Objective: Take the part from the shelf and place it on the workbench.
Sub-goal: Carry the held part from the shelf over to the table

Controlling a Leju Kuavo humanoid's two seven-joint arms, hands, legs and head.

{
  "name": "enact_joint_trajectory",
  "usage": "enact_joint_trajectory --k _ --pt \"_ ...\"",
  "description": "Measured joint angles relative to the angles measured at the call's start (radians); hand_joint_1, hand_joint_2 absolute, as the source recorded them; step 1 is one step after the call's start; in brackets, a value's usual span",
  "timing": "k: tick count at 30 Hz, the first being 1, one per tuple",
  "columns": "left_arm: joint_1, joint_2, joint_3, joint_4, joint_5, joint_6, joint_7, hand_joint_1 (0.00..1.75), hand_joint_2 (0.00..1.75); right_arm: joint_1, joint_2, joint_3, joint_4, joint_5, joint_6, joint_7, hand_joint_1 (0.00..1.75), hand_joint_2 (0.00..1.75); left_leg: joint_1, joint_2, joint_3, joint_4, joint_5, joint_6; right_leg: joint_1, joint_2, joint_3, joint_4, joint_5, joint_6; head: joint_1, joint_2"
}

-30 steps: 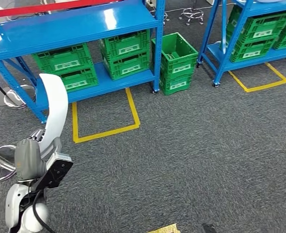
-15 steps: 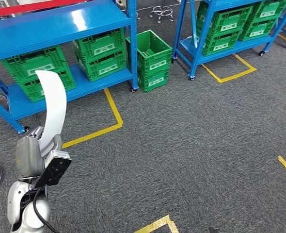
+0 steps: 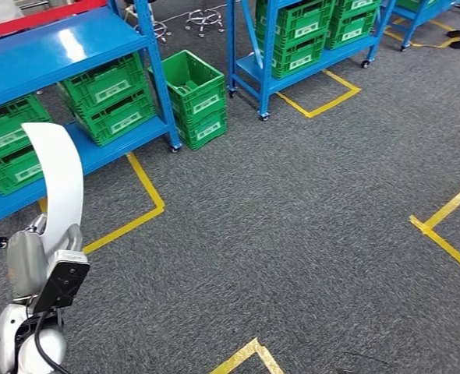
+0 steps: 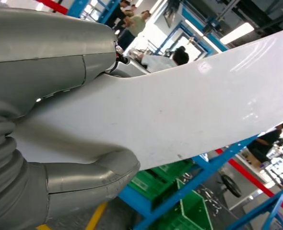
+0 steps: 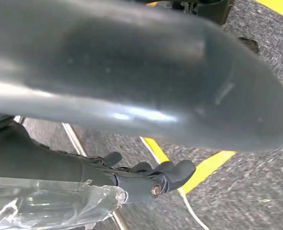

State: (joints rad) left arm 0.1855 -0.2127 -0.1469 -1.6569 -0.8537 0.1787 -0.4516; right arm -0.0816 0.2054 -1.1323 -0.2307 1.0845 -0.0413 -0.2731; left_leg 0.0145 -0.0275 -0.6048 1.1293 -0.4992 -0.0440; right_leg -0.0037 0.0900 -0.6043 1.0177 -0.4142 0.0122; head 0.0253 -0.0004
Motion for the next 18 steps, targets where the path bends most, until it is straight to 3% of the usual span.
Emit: enact_joint_trajectory --k 1,3,5,7,9,11,12,13,16,18 --pt "0.0 -0.002 0.004 -0.003 -0.016 0.002 -0.002 1.75 1.75 -0.001 0.001 -0.001 0.0 0.003 0.001 0.001 0.0 0.0 0.004 -0.024 0.027 -0.063 0.022 0.002 0.001 0.012 -0.004 0.005 0.0 0.004 0.0 0.0" --pt "0.001 -0.006 0.007 -0.005 -0.05 0.008 -0.001 1.75 1.75 -0.004 0.001 -0.002 -0.002 0.008 0.007 0.002 0.0 0.0 0.007 -0.056 0.052 -0.123 0.033 0.007 0.001 0.032 -0.016 0.01 0.003 0.016 0.0 0.0" --pt "0.001 -0.011 0.008 -0.005 -0.063 0.011 0.0 1.75 1.75 0.0 0.001 -0.003 -0.002 0.009 0.012 0.001 0.0 0.0 0.005 -0.041 0.052 -0.128 0.034 0.019 -0.002 0.045 -0.026 0.008 0.009 0.029 0.0 0.0" --pt "0.0 -0.017 0.01 -0.005 -0.066 0.013 0.001 1.75 1.75 0.002 0.0 -0.004 -0.003 0.011 0.014 -0.001 0.0 0.0 0.007 -0.018 0.053 -0.132 0.038 0.033 0.0 0.004 -0.043 0.034 -0.007 0.039 0.007 0.0" --pt "0.002 -0.02 0.012 -0.005 -0.064 0.013 0.001 1.75 1.75 -0.002 -0.001 -0.005 -0.003 0.016 0.016 -0.003 0.0 0.0 0.005 0.01 0.053 -0.133 0.038 0.04 0.003 -0.058 -0.093 0.141 -0.065 0.047 0.015 0.0" --pt "0.003 -0.022 0.016 -0.005 -0.058 0.013 -0.001 1.75 1.75 -0.006 -0.001 -0.005 -0.003 0.024 0.017 -0.004 0.0 0.0 0.002 0.04 0.053 -0.133 0.037 0.043 0.0 -0.08 -0.148 0.263 -0.117 0.052 0.016 0.0" --pt "0.003 -0.024 0.017 -0.005 -0.055 0.013 -0.002 1.75 1.75 -0.005 -0.002 -0.005 -0.004 0.029 0.016 -0.002 0.0 0.0 0.002 0.053 0.054 -0.133 0.037 0.043 -0.001 -0.083 -0.156 0.285 -0.12 0.053 0.016 0.0" --pt "0.003 -0.026 0.018 -0.005 -0.053 0.014 -0.003 1.75 1.75 -0.004 -0.004 -0.005 -0.004 0.033 0.015 0.002 0.0 0.0 0.001 0.064 0.055 -0.133 0.036 0.042 -0.001 -0.086 -0.143 0.268 -0.105 0.052 0.016 0.0" --pt "0.003 -0.03 0.021 -0.005 -0.053 0.016 -0.003 1.75 1.75 -0.006 -0.011 -0.005 -0.007 0.041 0.013 0.011 0.0 0.0 -0.002 0.094 0.062 -0.133 0.03 0.034 0.004 -0.126 -0.029 0.075 -0.03 0.042 0.016 0.0" --pt "0.003 -0.031 0.024 -0.007 -0.053 0.017 -0.003 1.75 1.75 -0.009 -0.013 -0.005 -0.007 0.041 0.02 0.006 0.0 0.0 -0.006 0.109 0.065 -0.134 0.028 0.024 0.011 -0.143 0.005 0.01 -0.017 0.029 0.015 0.0"
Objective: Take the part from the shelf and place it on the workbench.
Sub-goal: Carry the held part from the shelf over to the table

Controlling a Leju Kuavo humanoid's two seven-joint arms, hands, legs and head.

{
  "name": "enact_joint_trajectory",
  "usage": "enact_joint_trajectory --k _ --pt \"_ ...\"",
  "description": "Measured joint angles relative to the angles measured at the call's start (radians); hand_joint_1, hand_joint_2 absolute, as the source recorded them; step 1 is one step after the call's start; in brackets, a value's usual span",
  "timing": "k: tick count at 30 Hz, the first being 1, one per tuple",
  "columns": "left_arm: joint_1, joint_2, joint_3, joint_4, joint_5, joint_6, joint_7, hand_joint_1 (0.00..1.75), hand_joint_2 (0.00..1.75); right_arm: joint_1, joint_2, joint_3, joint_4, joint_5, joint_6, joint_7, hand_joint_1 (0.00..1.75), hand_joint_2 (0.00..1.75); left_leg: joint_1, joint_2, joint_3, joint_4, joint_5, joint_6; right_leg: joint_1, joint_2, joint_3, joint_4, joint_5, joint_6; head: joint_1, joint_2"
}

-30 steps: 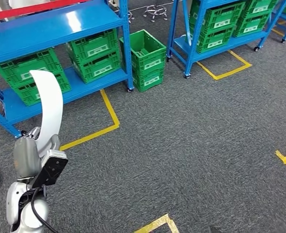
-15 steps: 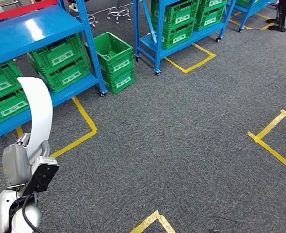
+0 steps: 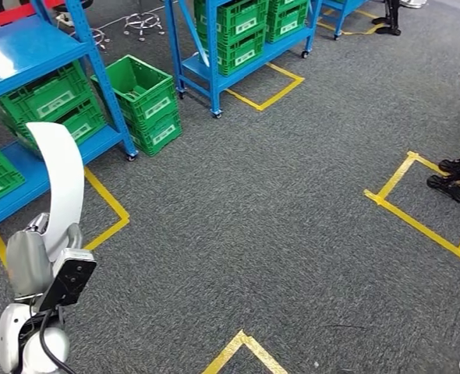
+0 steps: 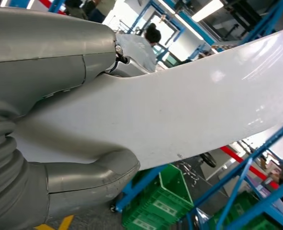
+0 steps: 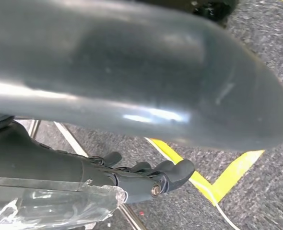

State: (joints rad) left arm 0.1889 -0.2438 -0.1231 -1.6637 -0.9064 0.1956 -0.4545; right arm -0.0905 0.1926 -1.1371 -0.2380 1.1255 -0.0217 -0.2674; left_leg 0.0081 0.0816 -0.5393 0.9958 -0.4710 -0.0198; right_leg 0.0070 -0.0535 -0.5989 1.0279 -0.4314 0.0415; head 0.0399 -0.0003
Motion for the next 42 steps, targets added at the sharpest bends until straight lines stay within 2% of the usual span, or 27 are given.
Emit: enact_joint_trajectory --k 2,4,5,7,9,10,11,13,15,17,18,20,22,24,25,26,27,29,30,31,33,35,37,39,40,41,42 --pt "0.0 0.0 0.003 -0.005 0.0 0.0 0.0 1.75 1.75 0.0 0.0 0.0 0.0 0.001 0.007 -0.01 0.0 0.0 -0.001 0.014 0.002 -0.004 0.001 -0.012 0.003 0.018 -0.004 -0.003 0.003 -0.013 0.0 0.0" --pt "0.0 0.0 0.005 -0.013 -0.001 0.0 0.001 1.75 1.75 0.002 0.0 0.0 0.0 0.001 0.008 -0.017 0.0 0.0 0.002 -0.003 -0.003 0.011 -0.017 -0.022 0.0 0.037 -0.004 -0.01 0.009 -0.025 -0.002 0.0" --pt "0.001 0.0 0.007 -0.018 -0.002 0.0 0.001 1.75 1.75 0.002 0.001 0.0 0.0 0.001 0.008 -0.018 0.0 0.0 0.003 -0.023 -0.017 0.045 -0.04 -0.026 -0.003 0.047 -0.003 -0.014 0.012 -0.03 -0.004 0.0" --pt "0.006 0.0 0.009 -0.024 -0.014 0.003 0.007 1.75 1.75 -0.001 0.003 0.0 0.0 0.002 0.007 -0.02 0.0 0.0 0.003 -0.063 -0.075 0.169 -0.105 -0.028 -0.005 0.067 -0.005 -0.015 0.015 -0.036 -0.008 0.0" --pt "0.014 0.002 0.012 -0.026 -0.038 0.012 0.02 1.75 1.75 -0.001 0.005 0.0 0.0 0.002 0.006 -0.02 0.0 0.0 0.002 -0.075 -0.128 0.269 -0.131 -0.028 -0.005 0.092 -0.006 -0.015 0.017 -0.038 -0.01 0.0" --pt "0.018 0.002 0.015 -0.027 -0.048 0.016 0.025 1.75 1.75 0.0 0.006 0.0 0.0 0.002 0.005 -0.019 0.0 0.0 0.002 -0.077 -0.132 0.268 -0.115 -0.028 -0.005 0.106 -0.006 -0.014 0.017 -0.038 -0.009 0.0" --pt "0.022 0.003 0.019 -0.029 -0.053 0.02 0.028 1.75 1.75 0.001 0.007 0.0 0.0 0.002 0.003 -0.016 0.0 0.0 0.003 -0.081 -0.117 0.229 -0.081 -0.027 -0.006 0.12 -0.006 -0.014 0.018 -0.037 -0.009 0.0" --pt "0.031 0.003 0.028 -0.036 -0.047 0.02 0.029 1.75 1.75 0.002 0.008 0.0 0.0 0.001 -0.001 -0.008 0.0 0.0 0.008 -0.115 -0.057 0.098 -0.012 -0.026 -0.006 0.147 -0.008 -0.009 0.019 -0.03 -0.01 0.0" --pt "0.039 0.003 0.035 -0.041 -0.038 0.019 0.028 1.75 1.75 0.002 0.009 -0.001 0.0 0.002 -0.004 -0.002 0.0 0.0 0.012 -0.151 -0.02 0.015 0.01 -0.021 -0.006 0.17 -0.016 -0.005 0.021 -0.019 -0.01 0.0" --pt "0.044 0.002 0.039 -0.046 -0.034 0.015 0.026 1.75 1.75 0.007 0.009 -0.001 0.0 0.002 -0.005 0.004 0.0 0.0 0.009 -0.147 -0.017 0.002 0.009 -0.008 -0.01 0.187 -0.025 -0.008 0.026 -0.005 -0.01 0.0" --pt "0.045 0.001 0.041 -0.048 -0.03 0.012 0.023 1.75 1.75 0.011 0.009 -0.001 0.0 0.003 -0.006 0.008 0.0 0.0 0.009 -0.137 -0.016 -0.001 0.012 -0.001 -0.012 0.186 -0.028 -0.007 0.026 0.0 -0.01 0.0" --pt "0.049 -0.004 0.046 -0.056 -0.02 0.007 0.015 1.75 1.75 0.014 0.01 -0.002 0.0 0.006 -0.01 0.015 0.0 0.0 0.01 -0.115 -0.014 -0.005 0.015 0.013 -0.01 0.144 -0.052 0.035 -0.001 0.009 -0.004 0.0" --pt "0.06 -0.01 0.051 -0.064 -0.016 0.01 0.007 1.75 1.75 0.01 0.011 -0.002 0.0 0.01 -0.02 0.012 0.0 0.0 0.008 -0.09 -0.012 -0.005 0.014 0.019 -0.009 0.085 -0.109 0.157 -0.065 0.017 0.002 0.0" --pt "0.071 -0.018 0.057 -0.074 -0.015 0.014 -0.001 1.75 1.75 0.008 0.012 -0.002 0.0 0.011 -0.032 0.003 0.0 0.0 0.005 -0.063 -0.012 -0.005 0.013 0.021 -0.012 0.063 -0.163 0.273 -0.11 0.021 0.002 0.0" --pt "0.074 -0.022 0.059 -0.081 -0.015 0.015 -0.003 1.75 1.75 0.008 0.013 -0.002 0.0 0.009 -0.036 -0.001 0.0 0.0 0.004 -0.051 -0.011 -0.005 0.012 0.02 -0.013 0.06 -0.166 0.285 -0.107 0.022 0.002 0.0" --pt "0.075 -0.026 0.062 -0.086 -0.015 0.015 -0.005 1.75 1.75 0.008 0.013 -0.004 0.0 0.008 -0.039 -0.005 0.0 0.0 0.004 -0.04 -0.01 -0.005 0.011 0.019 -0.013 0.056 -0.147 0.254 -0.087 0.021 0.003 0.0" --pt "0.077 -0.03 0.064 -0.092 -0.015 0.015 -0.005 1.75 1.75 0.008 0.013 -0.005 -0.001 0.006 -0.04 -0.007 0.0 0.0 0.003 -0.029 -0.007 -0.005 0.008 0.016 -0.013 0.045 -0.108 0.188 -0.056 0.02 0.003 0.0" --pt "0.079 -0.036 0.071 -0.103 -0.01 0.013 -0.007 1.75 1.75 0.005 0.013 -0.007 -0.002 0.003 -0.042 -0.01 0.0 0.0 -0.001 -0.011 0.0 -0.004 0.002 0.007 -0.008 0.004 -0.028 0.052 -0.012 0.012 0.002 0.0" --pt "0.08 -0.039 0.075 -0.107 -0.003 0.011 -0.009 1.75 1.75 0.003 0.013 -0.008 -0.002 0.002 -0.042 -0.012 0.0 0.0 -0.004 -0.003 0.003 -0.004 -0.001 0.002 -0.006 -0.009 -0.007 0.014 -0.004 0.005 0.001 0.0" --pt "0.081 -0.041 0.079 -0.111 0.005 0.009 -0.01 1.75 1.75 0.001 0.013 -0.008 -0.002 0.002 -0.042 -0.014 0.0 0.0 -0.006 0.005 0.005 -0.005 -0.002 -0.004 -0.003 -0.011 -0.002 0.002 -0.005 -0.002 0.0 0.0" --pt "0.081 -0.046 0.086 -0.119 0.019 0.006 -0.013 1.75 1.75 0.002 0.013 -0.009 -0.003 0.002 -0.041 -0.016 0.0 0.0 -0.004 0.019 0.009 -0.008 -0.003 -0.015 -0.002 0.012 -0.005 -0.001 -0.001 -0.017 0.0 0.0" --pt "0.081 -0.049 0.095 -0.127 0.025 0.004 -0.015 1.75 1.75 0.004 0.013 -0.01 -0.004 0.004 -0.041 -0.016 0.0 0.0 -0.001 -0.008 -0.001 0.019 -0.028 -0.026 -0.005 0.035 -0.004 -0.007 0.005 -0.028 -0.003 0.0" --pt "0.081 -0.05 0.104 -0.132 0.034 0.001 -0.021 1.75 1.75 0.003 0.013 -0.011 -0.004 0.007 -0.041 -0.016 0.0 0.0 0.001 -0.056 -0.05 0.125 -0.089 -0.031 -0.008 0.056 -0.004 -0.01 0.007 -0.036 -0.007 0.0" --pt "0.081 -0.05 0.115 -0.134 0.047 -0.011 -0.032 1.75 1.75 0.001 0.013 -0.011 -0.004 0.013 -0.039 -0.016 0.0 0.0 0.0 -0.074 -0.115 0.252 -0.137 -0.031 -0.007 0.082 -0.005 -0.01 0.008 -0.04 -0.009 0.0" --pt "0.08 -0.051 0.12 -0.134 0.053 -0.02 -0.037 1.75 1.75 0.001 0.013 -0.011 -0.004 0.016 -0.038 -0.016 0.0 0.0 0.0 -0.077 -0.132 0.278 -0.135 -0.03 -0.007 0.096 -0.005 -0.01 0.008 -0.04 -0.01 0.0" --pt "0.079 -0.051 0.123 -0.134 0.054 -0.027 -0.042 1.75 1.75 0.002 0.013 -0.011 -0.004 0.019 -0.036 -0.017 0.0 0.0 0.0 -0.079 -0.129 0.264 -0.112 -0.029 -0.007 0.111 -0.004 -0.01 0.008 -0.039 -0.01 0.0" --pt "0.078 -0.051 0.125 -0.134 0.053 -0.033 -0.044 1.75 1.75 0.002 0.013 -0.011 -0.004 0.021 -0.034 -0.018 0.0 0.0 0.001 -0.084 -0.108 0.213 -0.074 -0.027 -0.008 0.126 -0.003 -0.01 0.009 -0.038 -0.01 0.0"
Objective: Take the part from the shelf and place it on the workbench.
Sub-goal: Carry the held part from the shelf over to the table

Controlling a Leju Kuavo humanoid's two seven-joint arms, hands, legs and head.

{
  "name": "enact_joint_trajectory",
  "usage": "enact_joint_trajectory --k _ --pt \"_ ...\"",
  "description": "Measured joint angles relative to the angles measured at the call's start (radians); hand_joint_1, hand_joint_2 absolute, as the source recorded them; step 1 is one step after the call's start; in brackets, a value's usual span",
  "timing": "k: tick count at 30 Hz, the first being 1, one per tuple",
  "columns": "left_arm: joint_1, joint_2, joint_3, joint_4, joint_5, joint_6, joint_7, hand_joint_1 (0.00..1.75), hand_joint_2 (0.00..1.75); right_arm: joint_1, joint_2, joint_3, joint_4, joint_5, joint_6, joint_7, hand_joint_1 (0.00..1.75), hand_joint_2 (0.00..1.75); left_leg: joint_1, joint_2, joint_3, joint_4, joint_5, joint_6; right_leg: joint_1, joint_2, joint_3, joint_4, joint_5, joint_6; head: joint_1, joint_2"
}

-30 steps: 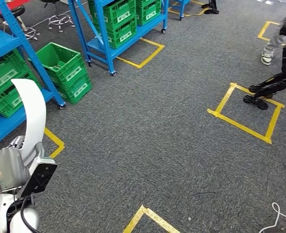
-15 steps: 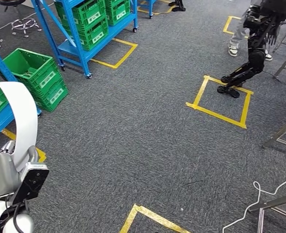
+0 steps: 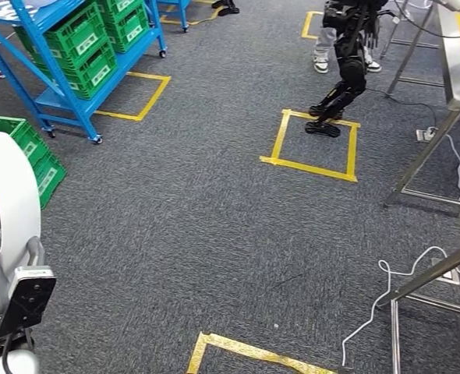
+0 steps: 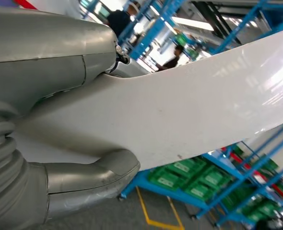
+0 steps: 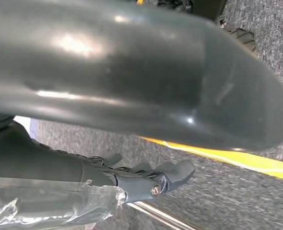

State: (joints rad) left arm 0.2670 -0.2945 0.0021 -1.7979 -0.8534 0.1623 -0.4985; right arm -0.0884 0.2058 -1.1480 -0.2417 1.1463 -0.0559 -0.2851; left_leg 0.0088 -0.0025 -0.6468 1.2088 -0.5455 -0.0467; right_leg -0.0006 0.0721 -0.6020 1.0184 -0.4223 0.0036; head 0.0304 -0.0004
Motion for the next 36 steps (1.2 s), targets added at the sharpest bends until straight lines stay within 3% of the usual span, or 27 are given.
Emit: enact_joint_trajectory --k 2,3,4,6,7,9,11,13,14,17,18,20,22,24,26,27,28,29,30,31,33,35,36 --pt "-0.003 0.0 0.001 0.0 -0.005 -0.008 -0.001 1.75 1.75 -0.001 0.0 0.0 0.0 0.0 0.003 -0.004 0.0 0.0 0.003 -0.033 0.061 -0.134 0.066 0.005 0.0 0.027 -0.001 0.003 0.001 0.006 0.0 0.0" --pt "-0.004 0.0 0.001 0.0 -0.005 -0.013 -0.001 1.75 1.75 -0.003 0.0 0.0 0.0 0.0 0.004 -0.007 0.0 0.0 0.005 -0.05 0.083 -0.182 0.081 0.008 0.0 0.039 -0.004 0.005 0.002 0.011 0.0 0.0" --pt "-0.005 -0.001 0.001 0.0 -0.005 -0.018 -0.001 1.75 1.75 -0.003 0.0 0.0 0.0 0.0 0.005 -0.011 0.0 0.0 0.005 -0.061 0.093 -0.207 0.084 0.012 0.0 0.049 -0.008 0.005 0.004 0.016 -0.001 0.0" --pt "-0.008 -0.003 0.001 0.0 -0.003 -0.026 -0.001 1.75 1.75 0.0 0.0 0.0 0.0 -0.002 0.007 -0.018 0.0 0.0 0.003 -0.053 0.096 -0.219 0.084 0.024 -0.003 0.067 -0.016 0.001 0.009 0.029 -0.001 0.0" --pt "-0.011 -0.005 0.0 0.0 -0.003 -0.029 0.0 1.75 1.75 0.003 -0.001 0.0 0.0 -0.004 0.007 -0.019 0.0 0.0 0.003 -0.043 0.098 -0.222 0.086 0.031 -0.003 0.061 -0.019 0.003 0.007 0.034 -0.001 0.0" --pt "-0.016 -0.009 -0.002 0.001 -0.007 -0.037 0.006 1.75 1.75 0.002 -0.001 -0.001 0.0 -0.008 0.008 -0.019 0.0 0.0 0.004 -0.02 0.102 -0.227 0.089 0.043 0.0 0.012 -0.049 0.059 -0.027 0.043 0.004 0.0" --pt "-0.02 -0.011 -0.004 0.003 -0.017 -0.041 0.026 1.75 1.75 -0.003 -0.001 -0.002 0.0 -0.012 0.01 -0.015 0.0 0.0 0.001 0.005 0.103 -0.228 0.087 0.049 0.0 -0.043 -0.112 0.187 -0.088 0.049 0.009 0.0" --pt "-0.023 -0.012 -0.006 0.007 -0.032 -0.032 0.059 1.75 1.75 -0.004 -0.001 -0.004 0.0 -0.014 0.011 -0.005 0.0 0.0 -0.001 0.031 0.105 -0.227 0.084 0.05 -0.002 -0.06 -0.157 0.277 -0.114 0.053 0.009 0.0" --pt "-0.025 -0.012 -0.006 0.009 -0.036 -0.027 0.072 1.75 1.75 -0.002 -0.001 -0.005 0.0 -0.015 0.011 -0.001 0.0 0.0 -0.001 0.042 0.108 -0.227 0.082 0.049 -0.003 -0.064 -0.153 0.271 -0.101 0.055 0.009 0.0" --pt "-0.027 -0.012 -0.007 0.015 -0.036 -0.018 0.092 1.75 1.75 0.0 -0.002 -0.009 -0.001 -0.019 0.009 0.004 0.0 0.0 -0.002 0.074 0.122 -0.227 0.071 0.038 -0.003 -0.104 -0.05 0.088 -0.016 0.052 0.009 0.0" --pt "-0.028 -0.011 -0.008 0.017 -0.035 -0.016 0.095 1.75 1.75 -0.002 -0.001 -0.011 -0.001 -0.02 0.009 0.003 0.0 0.0 -0.005 0.083 0.126 -0.227 0.066 0.033 -0.001 -0.119 -0.022 0.039 -0.002 0.047 0.009 0.0" --pt "-0.03 -0.01 -0.008 0.018 -0.035 -0.015 0.097 1.75 1.75 -0.006 -0.001 -0.016 -0.002 -0.021 0.007 0.003 0.0 0.0 -0.009 0.097 0.13 -0.227 0.062 0.023 0.005 -0.125 -0.009 0.011 -0.003 0.033 0.006 0.0" --pt "-0.033 -0.01 -0.009 0.022 -0.035 -0.014 0.098 1.75 1.75 -0.005 -0.002 -0.02 -0.003 -0.023 0.008 0.002 0.0 0.0 -0.007 0.106 0.133 -0.229 0.059 0.012 0.005 -0.104 -0.014 0.008 0.0 0.021 0.005 0.0" --pt "-0.037 -0.008 -0.011 0.024 -0.035 -0.014 0.099 1.75 1.75 -0.003 -0.002 -0.024 -0.004 -0.025 0.01 0.0 0.0 0.0 -0.004 0.076 0.122 -0.2 0.035 0.002 0.002 -0.083 -0.013 0.004 0.002 0.011 0.003 0.0" --pt "-0.042 -0.005 -0.012 0.027 -0.035 -0.015 0.099 1.75 1.75 -0.007 -0.002 -0.026 -0.005 -0.028 0.016 -0.003 0.0 0.0 -0.002 0.025 0.068 -0.088 -0.023 -0.002 0.0 -0.06 -0.012 0.003 0.004 0.003 -0.001 0.0" --pt "-0.046 -0.004 -0.013 0.029 -0.035 -0.016 0.1 1.75 1.75 -0.009 -0.002 -0.027 -0.005 -0.03 0.019 -0.005 0.0 0.0 -0.003 0.012 0.03 -0.016 -0.052 -0.002 0.0 -0.048 -0.013 0.003 0.005 0.0 -0.003 0.0" --pt "-0.051 -0.002 -0.013 0.033 -0.035 -0.018 0.103 1.75 1.75 -0.01 -0.002 -0.028 -0.005 -0.033 0.022 -0.006 0.0 0.0 -0.003 0.008 -0.001 0.036 -0.064 -0.001 0.0 -0.035 -0.013 0.003 0.005 -0.002 -0.003 0.0" --pt "-0.057 -0.001 -0.014 0.037 -0.036 -0.019 0.105 1.75 1.75 -0.01 -0.002 -0.029 -0.005 -0.035 0.023 -0.006 0.0 0.0 -0.002 0.007 -0.018 0.058 -0.058 0.0 0.001 -0.021 -0.012 0.003 0.005 -0.002 -0.003 0.0" --pt "-0.062 0.0 -0.015 0.041 -0.036 -0.019 0.107 1.75 1.75 -0.01 -0.002 -0.03 -0.005 -0.036 0.025 -0.006 0.0 0.0 -0.002 0.005 -0.016 0.043 -0.034 0.002 0.001 -0.007 -0.012 0.003 0.006 -0.002 -0.004 0.0" --pt "-0.067 0.001 -0.017 0.045 -0.036 -0.02 0.109 1.75 1.75 -0.009 -0.002 -0.031 -0.005 -0.037 0.026 -0.005 0.0 0.0 -0.001 -0.001 0.003 -0.007 0.005 0.004 0.0 0.007 -0.011 0.003 0.007 0.0 -0.004 0.0" --pt "-0.076 0.003 -0.02 0.048 -0.036 -0.019 0.11 1.75 1.75 -0.011 -0.002 -0.032 -0.005 -0.035 0.028 0.0 0.0 0.0 0.004 -0.043 0.06 -0.138 0.069 0.008 0.001 0.035 -0.014 0.006 0.009 0.006 -0.004 0.0" --pt "-0.083 0.004 -0.025 0.051 -0.035 -0.019 0.113 1.75 1.75 -0.011 -0.002 -0.032 -0.005 -0.034 0.028 0.004 0.0 0.0 0.007 -0.076 0.088 -0.207 0.084 0.014 0.0 0.057 -0.022 0.008 0.012 0.017 -0.004 0.0" --pt "-0.085 0.004 -0.027 0.052 -0.035 -0.018 0.114 1.75 1.75 -0.01 -0.002 -0.033 -0.005 -0.033 0.028 0.006 0.0 0.0 0.006 -0.074 0.09 -0.215 0.081 0.019 0.0 0.067 -0.027 0.007 0.014 0.024 -0.004 0.0"
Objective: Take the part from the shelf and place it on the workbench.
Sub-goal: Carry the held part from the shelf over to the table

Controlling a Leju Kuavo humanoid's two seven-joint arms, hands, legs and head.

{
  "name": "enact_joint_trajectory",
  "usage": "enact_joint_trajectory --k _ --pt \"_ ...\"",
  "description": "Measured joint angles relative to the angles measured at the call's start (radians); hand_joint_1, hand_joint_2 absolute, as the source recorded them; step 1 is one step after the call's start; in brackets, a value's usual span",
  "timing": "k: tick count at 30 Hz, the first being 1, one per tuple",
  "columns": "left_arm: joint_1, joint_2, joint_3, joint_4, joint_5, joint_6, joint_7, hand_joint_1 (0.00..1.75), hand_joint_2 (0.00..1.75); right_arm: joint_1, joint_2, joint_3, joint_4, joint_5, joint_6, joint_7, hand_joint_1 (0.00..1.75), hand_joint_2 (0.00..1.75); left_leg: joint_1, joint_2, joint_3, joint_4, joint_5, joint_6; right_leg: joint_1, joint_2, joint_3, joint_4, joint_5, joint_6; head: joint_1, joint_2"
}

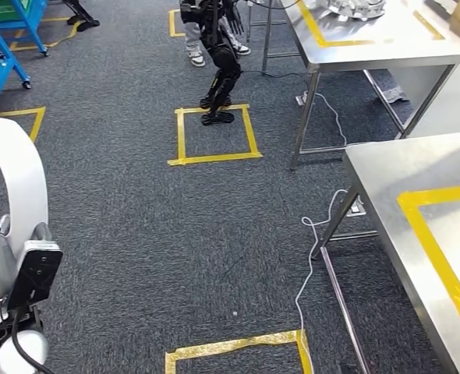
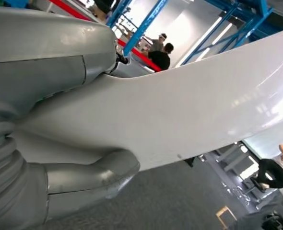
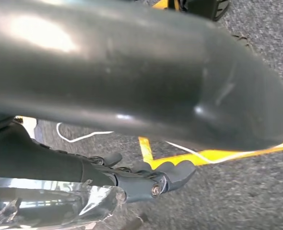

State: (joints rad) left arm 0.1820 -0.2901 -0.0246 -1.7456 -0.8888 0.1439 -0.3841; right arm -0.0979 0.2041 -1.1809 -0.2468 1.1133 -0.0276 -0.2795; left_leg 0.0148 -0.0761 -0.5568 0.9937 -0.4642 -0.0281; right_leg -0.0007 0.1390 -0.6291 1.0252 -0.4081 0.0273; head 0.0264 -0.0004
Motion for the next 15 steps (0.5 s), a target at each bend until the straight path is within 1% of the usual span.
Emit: enact_joint_trajectory --k 1,2,3,4,5,6,7,8,9,10,11,12,13,14,15 --pt "-0.002 0.0 -0.002 0.001 0.0 0.0 0.002 1.75 1.75 0.003 0.0 -0.001 0.0 0.0 0.0 0.001 0.0 0.0 -0.001 0.011 -0.001 0.0 0.002 0.006 -0.003 0.007 -0.004 -0.003 0.003 0.006 0.0 0.0" --pt "-0.003 0.0 -0.004 0.002 0.0 0.0 0.002 1.75 1.75 0.007 0.0 -0.003 0.0 0.0 0.0 0.002 0.0 0.0 0.0 0.021 0.0 -0.002 0.004 0.013 -0.002 -0.003 -0.009 0.002 -0.001 0.011 0.001 0.0" --pt "-0.004 0.0 -0.006 0.002 0.0 0.0 0.003 1.75 1.75 0.009 0.0 -0.004 0.0 0.0 0.0 0.003 0.0 0.0 0.0 0.034 0.001 -0.004 0.007 0.02 -0.001 -0.026 -0.021 0.022 -0.015 0.015 0.004 0.0" --pt "-0.005 0.0 -0.007 0.002 0.001 0.001 0.003 1.75 1.75 0.009 0.0 -0.006 0.0 0.001 0.0 0.003 0.0 0.0 0.0 0.047 0.002 -0.007 0.008 0.025 0.001 -0.057 -0.04 0.063 -0.04 0.019 0.006 0.0" --pt "-0.005 0.0 -0.008 0.003 0.003 0.002 0.004 1.75 1.75 0.007 0.0 -0.007 0.0 0.002 0.0 0.003 0.0 0.0 -0.002 0.059 0.003 -0.007 0.007 0.028 0.002 -0.091 -0.069 0.123 -0.074 0.021 0.009 0.0" --pt "-0.005 0.0 -0.007 0.004 0.008 0.004 0.005 1.75 1.75 0.005 0.0 -0.007 0.0 0.004 0.0 0.003 0.0 0.0 -0.004 0.072 0.003 -0.006 0.006 0.031 0.001 -0.112 -0.101 0.192 -0.108 0.024 0.011 0.0" --pt "-0.004 0.0 -0.005 0.004 0.017 0.005 0.006 1.75 1.75 0.004 0.0 -0.007 0.0 0.007 0.0 0.003 0.0 0.0 -0.006 0.086 0.004 -0.006 0.005 0.031 0.0 -0.122 -0.128 0.249 -0.13 0.027 0.01 0.0" --pt "-0.002 0.0 -0.003 0.004 0.031 0.006 0.005 1.75 1.75 0.003 0.0 -0.007 0.0 0.009 0.0 0.002 0.0 0.0 -0.006 0.099 0.005 -0.006 0.003 0.031 -0.001 -0.128 -0.14 0.278 -0.136 0.029 0.01 0.0" --pt "0.002 0.0 0.002 0.003 0.048 0.006 0.002 1.75 1.75 0.004 0.0 -0.007 0.0 0.011 0.001 -0.001 0.0 0.0 -0.006 0.111 0.007 -0.006 0.001 0.03 -0.002 -0.132 -0.131 0.267 -0.123 0.03 0.011 0.0" --pt "0.008 -0.001 0.009 0.002 0.065 0.002 -0.003 1.75 1.75 0.005 0.0 -0.008 0.0 0.011 0.001 -0.006 0.0 0.0 -0.006 0.123 0.01 -0.005 -0.001 0.028 -0.003 -0.139 -0.103 0.219 -0.095 0.031 0.011 0.0" --pt "0.015 -0.002 0.017 0.0 0.079 -0.005 -0.009 1.75 1.75 0.005 0.0 -0.008 0.0 0.011 0.001 -0.013 0.0 0.0 -0.007 0.133 0.015 -0.005 -0.005 0.025 -0.002 -0.154 -0.061 0.148 -0.064 0.03 0.011 0.0" --pt "0.021 -0.003 0.026 -0.003 0.089 -0.014 -0.017 1.75 1.75 0.004 0.001 -0.008 0.0 0.011 0.001 -0.02 0.0 0.0 -0.009 0.142 0.019 -0.004 -0.009 0.019 -0.001 -0.171 -0.022 0.083 -0.041 0.026 0.011 0.0" --pt "0.025 -0.004 0.035 -0.005 0.094 -0.021 -0.023 1.75 1.75 0.002 0.002 -0.008 0.0 0.011 0.0 -0.026 0.0 0.0 -0.011 0.149 0.022 -0.003 -0.013 0.014 0.001 -0.183 0.005 0.036 -0.028 0.021 0.011 0.0" --pt "0.027 -0.005 0.043 -0.006 0.098 -0.027 -0.028 1.75 1.75 0.0 0.003 -0.008 0.0 0.01 0.0 -0.03 0.0 0.0 -0.014 0.155 0.025 -0.003 -0.015 0.009 0.004 -0.19 0.019 0.013 -0.024 0.014 0.011 0.0" --pt "0.028 -0.005 0.048 -0.008 0.099 -0.03 -0.031 1.75 1.75 -0.001 0.004 -0.008 0.0 0.01 0.0 -0.033 0.0 0.0 -0.015 0.161 0.026 -0.004 -0.017 0.005 0.006 -0.185 0.019 0.009 -0.026 0.007 0.011 0.0"
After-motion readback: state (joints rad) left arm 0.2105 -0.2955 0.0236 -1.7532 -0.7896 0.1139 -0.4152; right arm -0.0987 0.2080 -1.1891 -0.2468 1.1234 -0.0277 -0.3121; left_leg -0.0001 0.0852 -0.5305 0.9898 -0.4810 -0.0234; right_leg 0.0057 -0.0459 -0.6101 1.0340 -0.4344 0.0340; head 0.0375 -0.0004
